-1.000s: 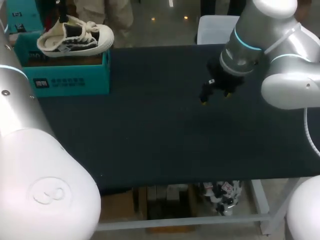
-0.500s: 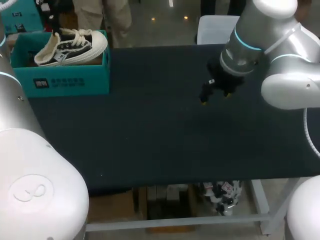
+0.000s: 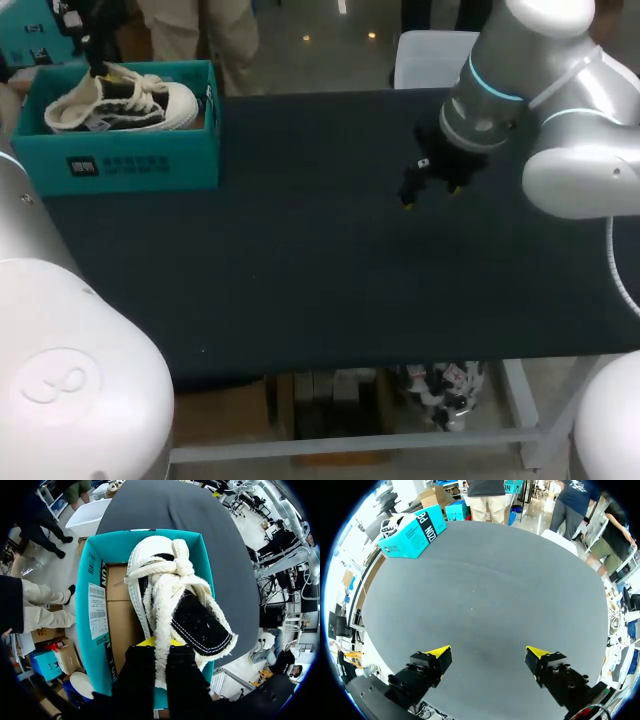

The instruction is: Open the shoe tongue, take the insole out of the shoe, put the insole back into the shoe, and pack the shoe into the shoebox

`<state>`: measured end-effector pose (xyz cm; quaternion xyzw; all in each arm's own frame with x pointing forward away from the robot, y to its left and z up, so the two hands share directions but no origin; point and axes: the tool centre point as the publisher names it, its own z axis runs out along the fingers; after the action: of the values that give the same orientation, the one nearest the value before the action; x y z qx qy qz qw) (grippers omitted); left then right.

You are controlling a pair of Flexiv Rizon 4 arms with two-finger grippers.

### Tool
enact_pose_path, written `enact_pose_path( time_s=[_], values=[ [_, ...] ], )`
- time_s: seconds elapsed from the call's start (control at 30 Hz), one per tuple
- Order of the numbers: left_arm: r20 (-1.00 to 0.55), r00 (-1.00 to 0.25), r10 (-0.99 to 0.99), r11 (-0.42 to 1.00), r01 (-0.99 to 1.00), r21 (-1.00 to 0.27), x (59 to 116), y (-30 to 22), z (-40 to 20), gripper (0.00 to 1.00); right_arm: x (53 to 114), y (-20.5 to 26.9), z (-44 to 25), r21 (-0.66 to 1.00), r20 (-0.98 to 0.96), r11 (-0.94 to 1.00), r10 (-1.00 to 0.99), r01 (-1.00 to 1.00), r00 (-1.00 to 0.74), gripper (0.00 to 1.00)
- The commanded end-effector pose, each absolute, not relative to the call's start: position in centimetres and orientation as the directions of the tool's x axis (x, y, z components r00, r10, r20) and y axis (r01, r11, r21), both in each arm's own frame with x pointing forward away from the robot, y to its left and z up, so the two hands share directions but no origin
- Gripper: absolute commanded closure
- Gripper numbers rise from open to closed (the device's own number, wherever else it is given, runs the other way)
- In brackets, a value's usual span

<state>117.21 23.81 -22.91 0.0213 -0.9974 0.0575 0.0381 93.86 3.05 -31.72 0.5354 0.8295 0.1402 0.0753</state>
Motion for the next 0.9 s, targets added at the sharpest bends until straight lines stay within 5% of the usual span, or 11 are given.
enact_pose_path(
  time_s=[0.03, 0.1, 0.13, 0.17, 0.2, 0.23, 0.27, 0.57, 0.9],
  values=[
    [0.358, -0.933, -0.019, 0.995, -0.054, -0.087, 118.8, 23.3, -25.3, 1.0, 93.7, 3.0, -31.7, 0.313, 0.023, 0.388, 0.909, 0.867, -0.415, 0.0],
    [0.364, -0.931, -0.025, 0.995, -0.057, -0.078, 118.9, 23.3, -26.1, 1.0, 93.7, 3.0, -31.7, 0.313, 0.023, 0.388, 0.909, 0.867, -0.415, 0.0],
    [0.366, -0.93, -0.03, 0.995, -0.061, -0.075, 119.0, 23.3, -26.5, 0.92, 93.7, 3.0, -31.7, 0.313, 0.023, 0.388, 0.909, 0.867, -0.415, 0.0],
    [0.362, -0.931, -0.039, 0.996, -0.067, -0.065, 118.9, 23.4, -26.8, 0.62, 93.7, 3.0, -31.7, 0.313, 0.023, 0.388, 0.909, 0.867, -0.415, 0.0],
    [0.36, -0.932, -0.044, 0.996, -0.071, -0.062, 118.9, 23.5, -27.1, 0.55, 93.7, 3.0, -31.7, 0.313, 0.023, 0.388, 0.909, 0.867, -0.415, 0.0],
    [0.361, -0.931, -0.05, 0.995, -0.077, -0.061, 118.8, 23.6, -27.2, 0.33, 93.7, 3.0, -31.7, 0.313, 0.023, 0.388, 0.909, 0.867, -0.415, 0.0],
    [0.353, -0.934, -0.061, 0.995, -0.085, -0.053, 118.7, 23.7, -27.3, 0.0, 93.7, 3.0, -31.7, 0.313, 0.023, 0.388, 0.909, 0.867, -0.415, 0.0],
    [0.3, -0.953, -0.046, 0.992, -0.079, -0.097, 116.4, 22.9, -24.0, 0.0, 93.7, 3.0, -31.7, 0.313, 0.023, 0.388, 0.909, 0.867, -0.415, 0.0],
    [0.234, -0.972, 0.029, 0.996, 0.009, -0.086, 113.0, 14.9, -19.7, 0.0, 93.7, 3.0, -31.7, 0.313, 0.023, 0.388, 0.909, 0.867, -0.415, 0.0]
  ],
)
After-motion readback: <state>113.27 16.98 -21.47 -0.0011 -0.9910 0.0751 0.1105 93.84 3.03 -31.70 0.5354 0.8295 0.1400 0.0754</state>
